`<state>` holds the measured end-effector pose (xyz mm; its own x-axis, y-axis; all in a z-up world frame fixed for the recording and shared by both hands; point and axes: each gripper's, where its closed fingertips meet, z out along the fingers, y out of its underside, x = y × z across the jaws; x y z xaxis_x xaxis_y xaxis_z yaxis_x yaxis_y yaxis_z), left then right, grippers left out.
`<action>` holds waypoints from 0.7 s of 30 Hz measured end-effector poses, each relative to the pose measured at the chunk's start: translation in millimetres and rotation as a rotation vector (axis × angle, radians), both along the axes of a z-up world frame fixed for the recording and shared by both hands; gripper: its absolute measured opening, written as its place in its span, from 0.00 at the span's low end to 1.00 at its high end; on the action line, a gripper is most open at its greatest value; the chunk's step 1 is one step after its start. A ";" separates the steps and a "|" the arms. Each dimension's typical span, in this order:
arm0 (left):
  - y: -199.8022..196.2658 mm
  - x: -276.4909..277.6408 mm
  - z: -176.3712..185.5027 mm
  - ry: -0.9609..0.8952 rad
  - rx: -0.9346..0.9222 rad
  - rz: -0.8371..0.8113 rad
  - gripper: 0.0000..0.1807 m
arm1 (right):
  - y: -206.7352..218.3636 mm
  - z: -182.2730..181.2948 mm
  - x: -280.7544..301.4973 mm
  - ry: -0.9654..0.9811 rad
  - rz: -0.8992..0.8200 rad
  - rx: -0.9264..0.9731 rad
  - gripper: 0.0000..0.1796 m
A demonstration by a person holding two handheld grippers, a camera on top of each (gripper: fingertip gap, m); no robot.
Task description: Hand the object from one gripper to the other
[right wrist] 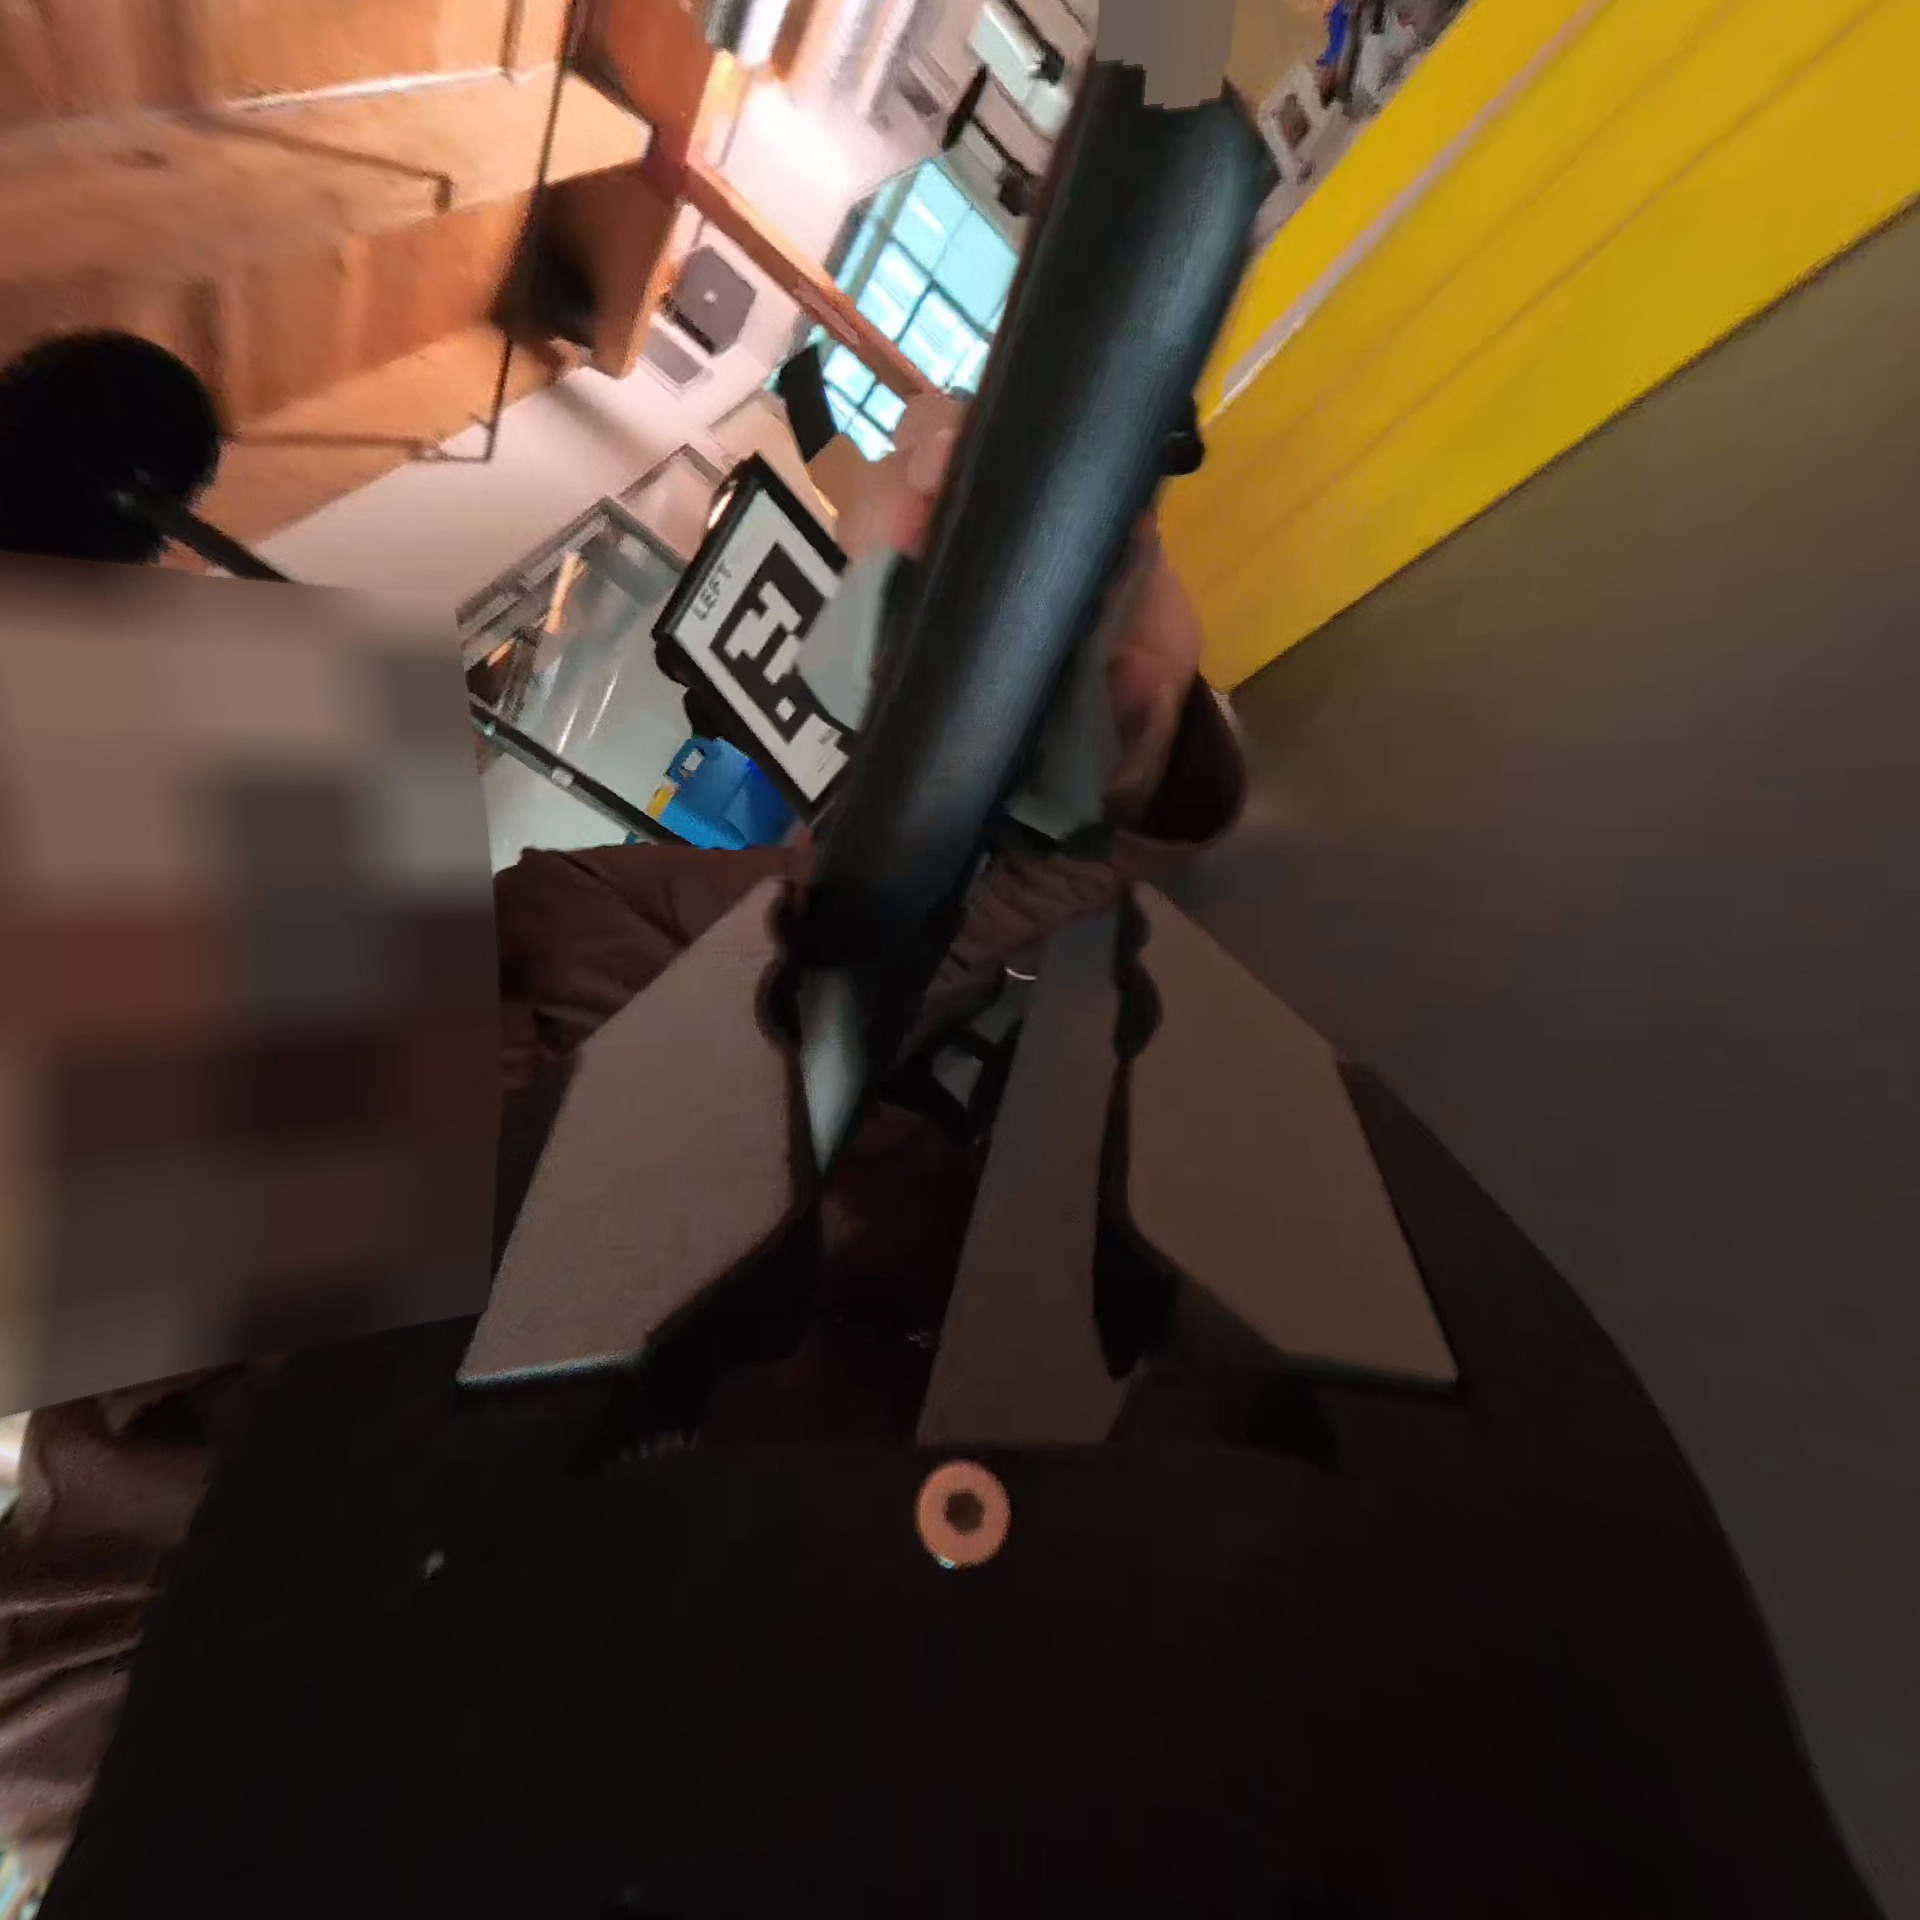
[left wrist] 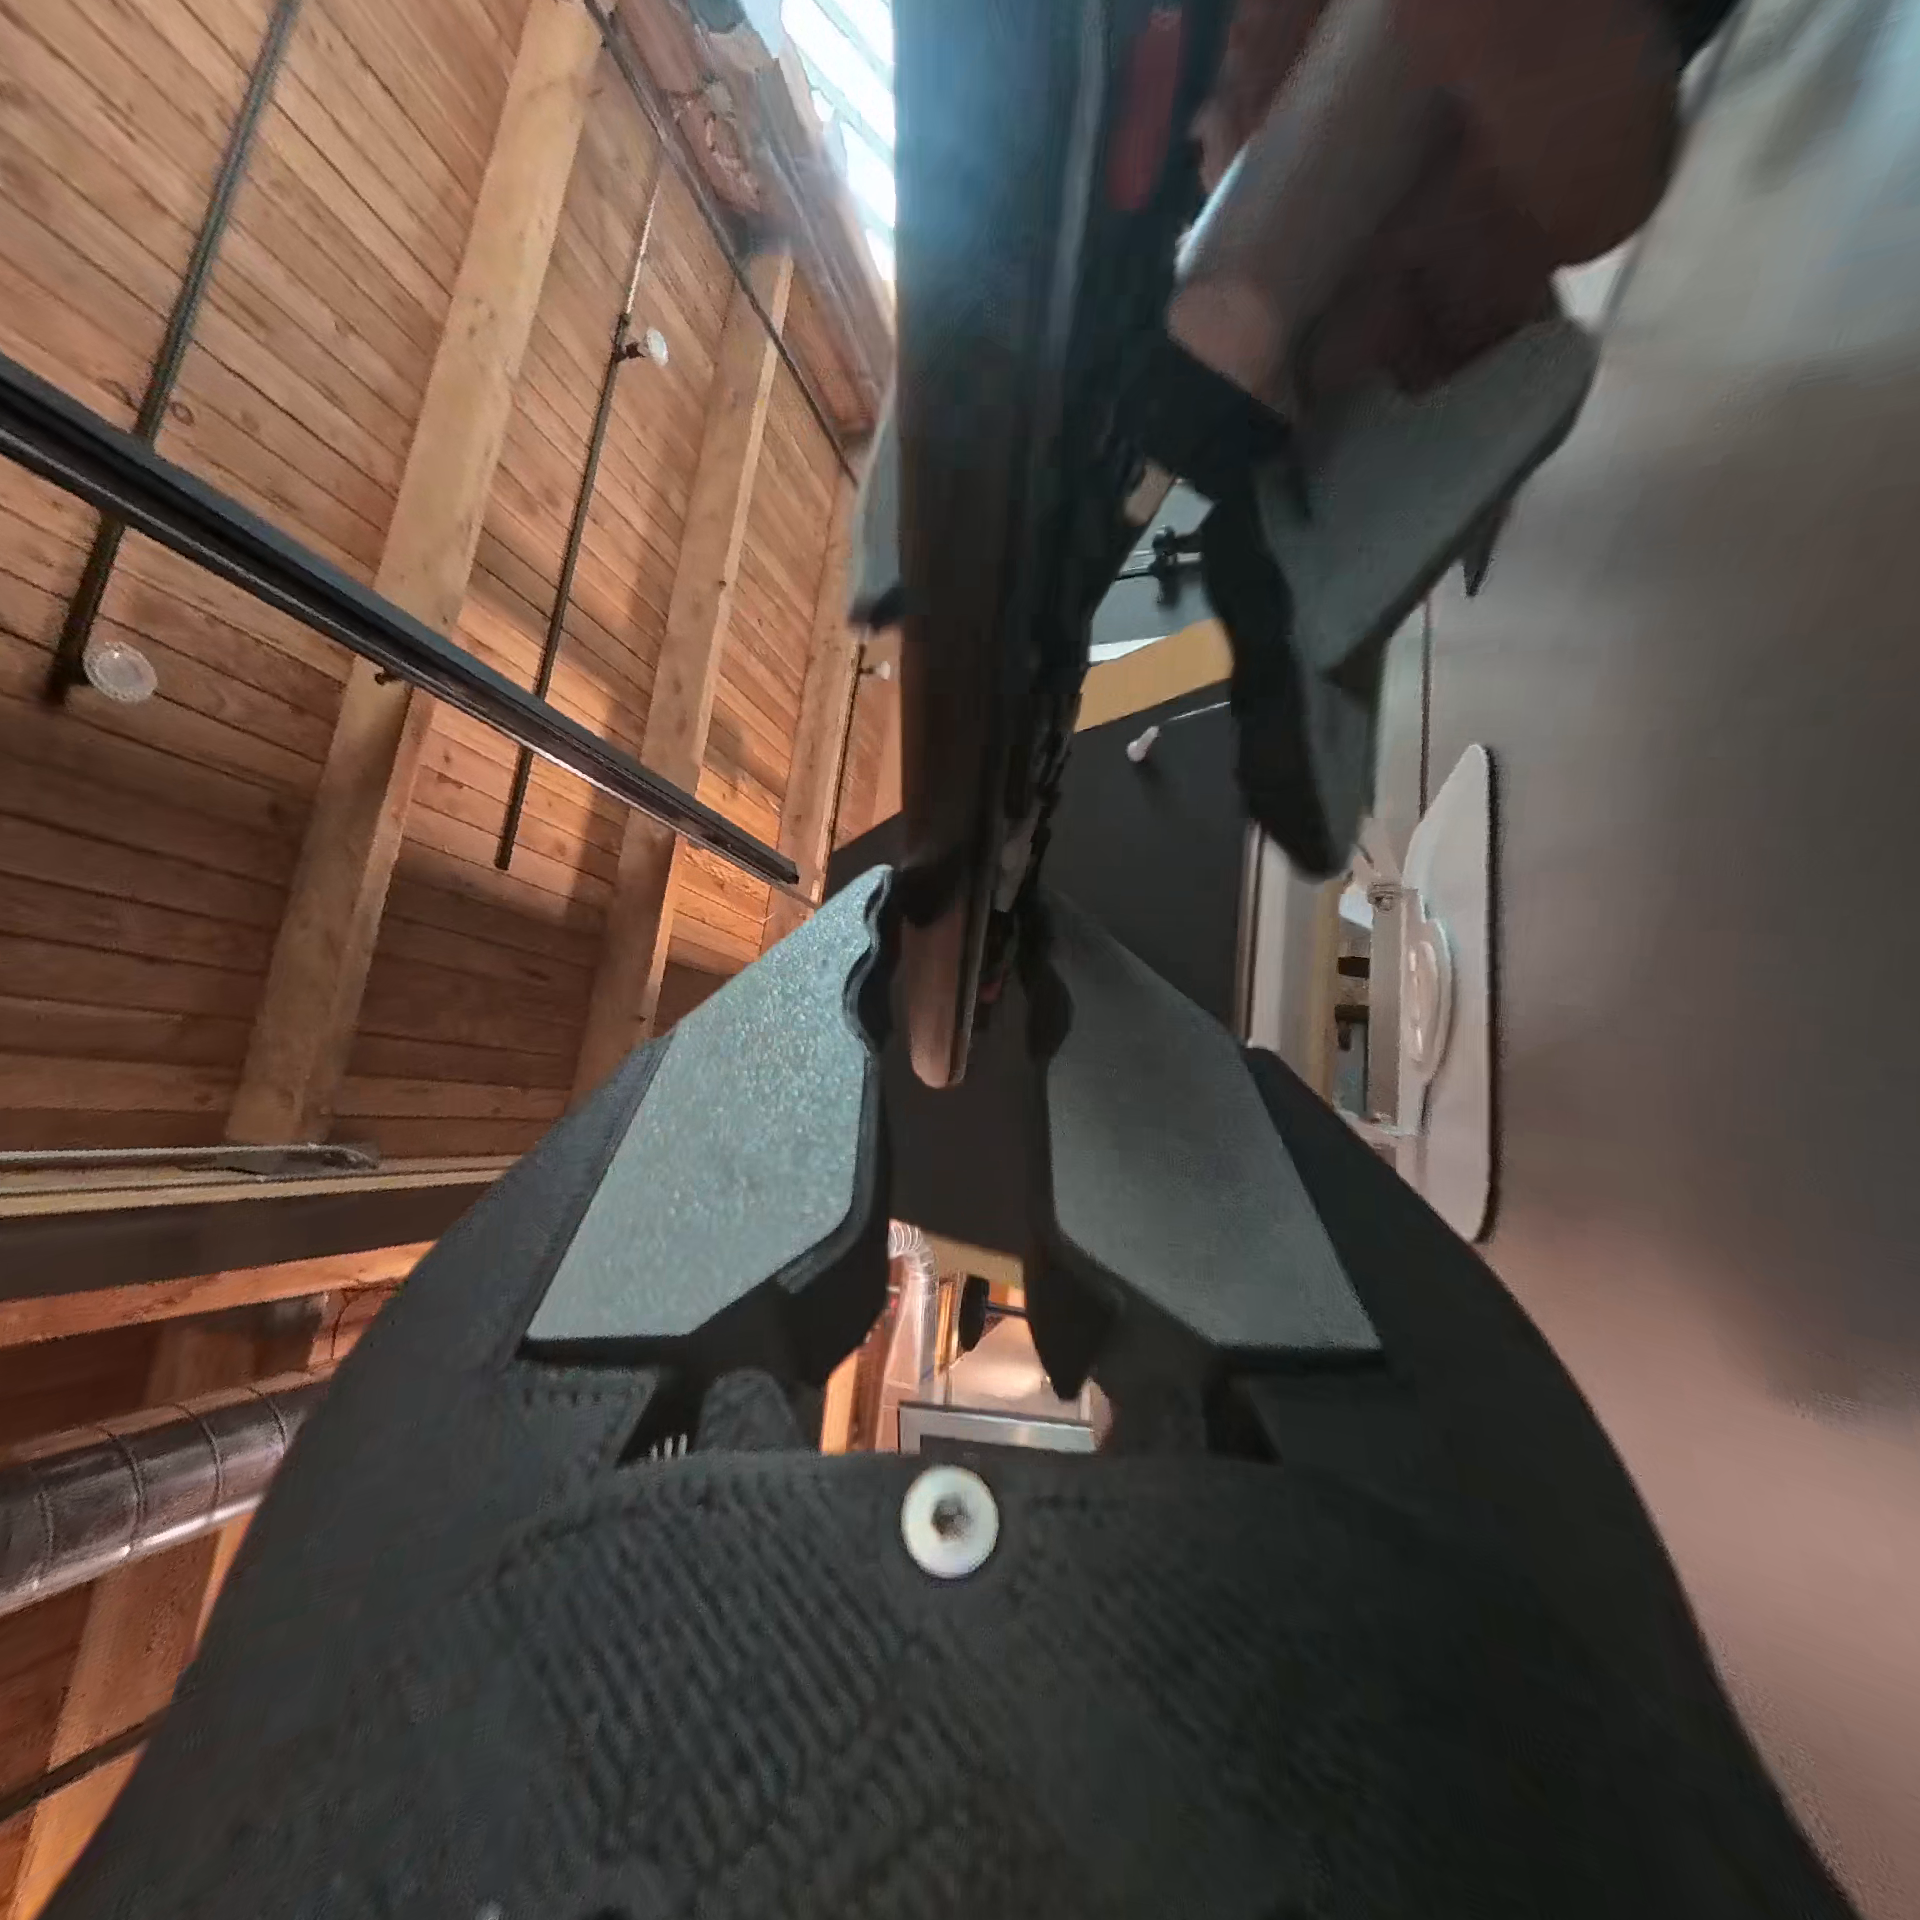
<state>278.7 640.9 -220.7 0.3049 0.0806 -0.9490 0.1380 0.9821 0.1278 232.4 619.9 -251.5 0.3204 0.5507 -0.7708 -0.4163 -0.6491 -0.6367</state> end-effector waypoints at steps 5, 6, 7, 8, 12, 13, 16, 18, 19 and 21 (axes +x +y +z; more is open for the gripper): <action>15.8 18.6 -13.8 0.077 -0.141 0.056 0.14 | 10.3 -7.2 7.6 -0.101 -0.069 0.000 0.13; 18.9 19.5 -13.2 0.080 -0.198 0.062 0.16 | 11.7 -7.2 13.0 -0.118 -0.102 0.000 0.12; 21.9 19.8 -12.3 0.087 -0.256 0.062 0.17 | 13.3 -4.7 19.2 -0.129 -0.142 0.008 0.12; 23.3 19.1 -11.1 0.095 -0.312 0.041 0.15 | 14.5 -1.7 26.1 -0.144 -0.184 0.019 0.12; 36.1 15.4 -4.8 0.094 -0.507 -0.007 0.17 | 17.1 7.0 55.6 -0.264 -0.368 0.048 0.12; 39.3 15.2 -5.2 0.107 -0.564 -0.020 0.16 | 16.2 11.5 61.8 -0.307 -0.423 0.052 0.12; 45.5 15.7 -10.3 0.158 -0.672 -0.045 0.11 | 0.8 42.1 67.0 -0.456 -0.567 0.110 0.12; 46.0 16.4 -13.4 0.191 -0.719 -0.061 0.09 | -18.1 67.8 60.8 -0.598 -0.614 0.162 0.12; 43.9 17.0 -16.4 0.221 -0.742 -0.078 0.08 | -28.7 75.1 61.0 -0.700 -0.635 0.157 0.12; 42.8 20.7 -23.9 0.282 -0.806 -0.083 0.06 | -51.8 84.0 78.1 -0.884 -0.712 0.095 0.11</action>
<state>299.4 683.7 -244.6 0.0243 -0.6630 -0.7482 0.1351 0.7438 -0.6546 310.5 568.2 -167.5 0.9940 0.0700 -0.0839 -0.0514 -0.3780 -0.9244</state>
